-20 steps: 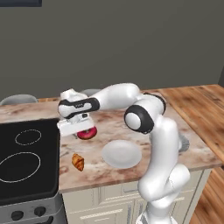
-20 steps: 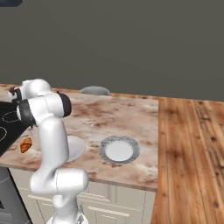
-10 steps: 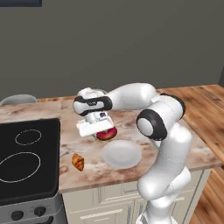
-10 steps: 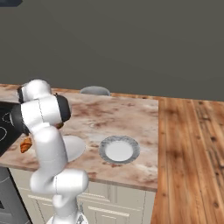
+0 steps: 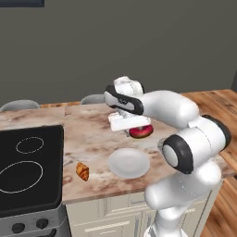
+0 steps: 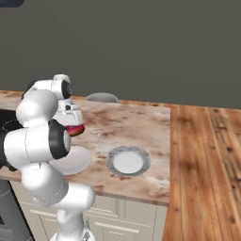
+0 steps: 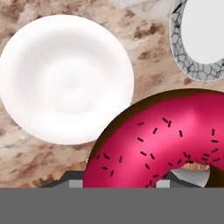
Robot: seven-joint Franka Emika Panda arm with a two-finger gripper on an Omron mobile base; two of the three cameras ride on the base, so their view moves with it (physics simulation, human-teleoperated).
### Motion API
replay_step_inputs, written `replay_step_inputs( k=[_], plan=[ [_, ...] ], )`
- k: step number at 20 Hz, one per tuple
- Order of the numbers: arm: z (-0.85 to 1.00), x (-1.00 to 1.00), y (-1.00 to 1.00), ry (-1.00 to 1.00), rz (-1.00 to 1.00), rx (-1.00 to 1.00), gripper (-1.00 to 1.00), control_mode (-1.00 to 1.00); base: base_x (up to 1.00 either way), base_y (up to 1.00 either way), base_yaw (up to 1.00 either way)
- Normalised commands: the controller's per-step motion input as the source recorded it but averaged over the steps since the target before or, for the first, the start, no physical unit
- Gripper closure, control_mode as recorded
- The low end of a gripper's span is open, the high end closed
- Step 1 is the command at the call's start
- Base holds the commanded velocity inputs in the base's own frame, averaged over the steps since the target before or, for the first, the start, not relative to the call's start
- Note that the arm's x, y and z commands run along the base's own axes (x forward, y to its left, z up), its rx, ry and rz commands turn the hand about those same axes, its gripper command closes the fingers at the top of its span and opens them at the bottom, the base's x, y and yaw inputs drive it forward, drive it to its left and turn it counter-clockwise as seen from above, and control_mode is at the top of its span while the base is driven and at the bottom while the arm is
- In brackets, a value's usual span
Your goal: Place the pastries on the plates.
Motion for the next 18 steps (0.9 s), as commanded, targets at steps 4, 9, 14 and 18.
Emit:
replay_step_inputs(
  k=[4, 9, 14, 18],
  plan=[
    [0.04, -0.71, -1.00, 0.00, -0.10, 0.00, 1.00, -1.00, 0.00, 0.00, 0.00],
    [0.00, -0.22, -1.00, 0.02, -0.05, 0.00, 1.00, -1.00, 0.00, 0.00, 0.00],
    [0.00, 0.05, -1.00, -0.01, 0.01, 0.00, 1.00, -1.00, 0.00, 0.00, 0.00],
    [-0.08, 0.29, -1.00, -0.02, 0.12, 0.20, 1.00, -1.00, 0.00, 0.00, 0.00]
  ],
)
